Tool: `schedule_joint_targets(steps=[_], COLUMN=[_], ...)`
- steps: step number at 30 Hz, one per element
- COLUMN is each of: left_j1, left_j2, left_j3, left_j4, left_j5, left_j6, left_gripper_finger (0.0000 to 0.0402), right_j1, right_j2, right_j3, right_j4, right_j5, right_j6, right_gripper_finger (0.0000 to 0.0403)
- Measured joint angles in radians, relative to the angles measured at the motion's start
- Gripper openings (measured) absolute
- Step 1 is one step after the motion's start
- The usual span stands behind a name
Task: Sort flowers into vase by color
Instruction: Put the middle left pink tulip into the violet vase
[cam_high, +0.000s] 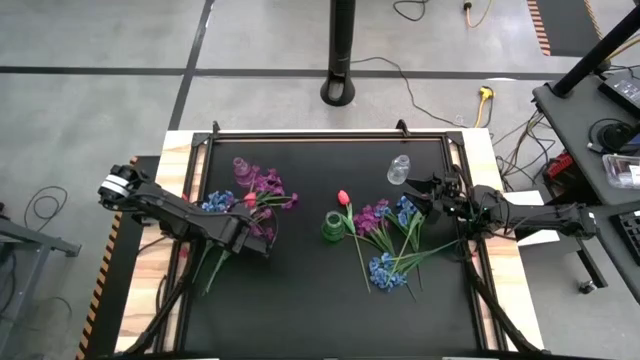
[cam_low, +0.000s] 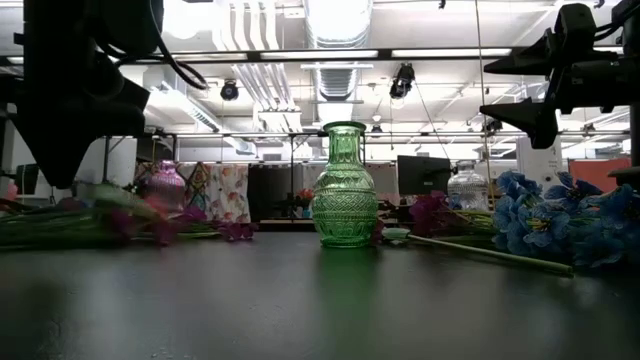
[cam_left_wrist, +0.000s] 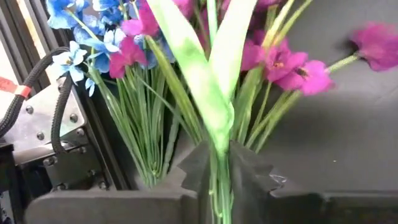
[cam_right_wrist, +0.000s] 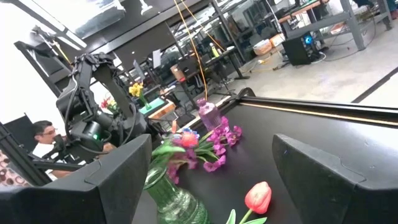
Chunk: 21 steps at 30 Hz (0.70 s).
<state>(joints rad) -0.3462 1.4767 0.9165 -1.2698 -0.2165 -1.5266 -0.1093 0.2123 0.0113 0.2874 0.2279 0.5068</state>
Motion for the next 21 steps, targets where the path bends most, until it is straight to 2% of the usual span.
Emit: schedule_joint_targets(steps=[8,21], left_j1=[-0.002,-0.011], left_j2=[0.07,0.186], left_j3=[0.0,0.0], left_j4=[0.031,0.055], left_j5=[0.02,0.046], left_j6=[0.0,0.003], left_gripper_finger=[0.011,0.0113], right_j1=[0.0,0.0], right_j2=[0.0,0.0], right_j3=[0.0,0.0], right_j4=[0.0,0.0], right_j5=[-0.001,0.0], right_j6=[-0.006,-0.01], right_gripper_finger=[0.0325,0.0325])
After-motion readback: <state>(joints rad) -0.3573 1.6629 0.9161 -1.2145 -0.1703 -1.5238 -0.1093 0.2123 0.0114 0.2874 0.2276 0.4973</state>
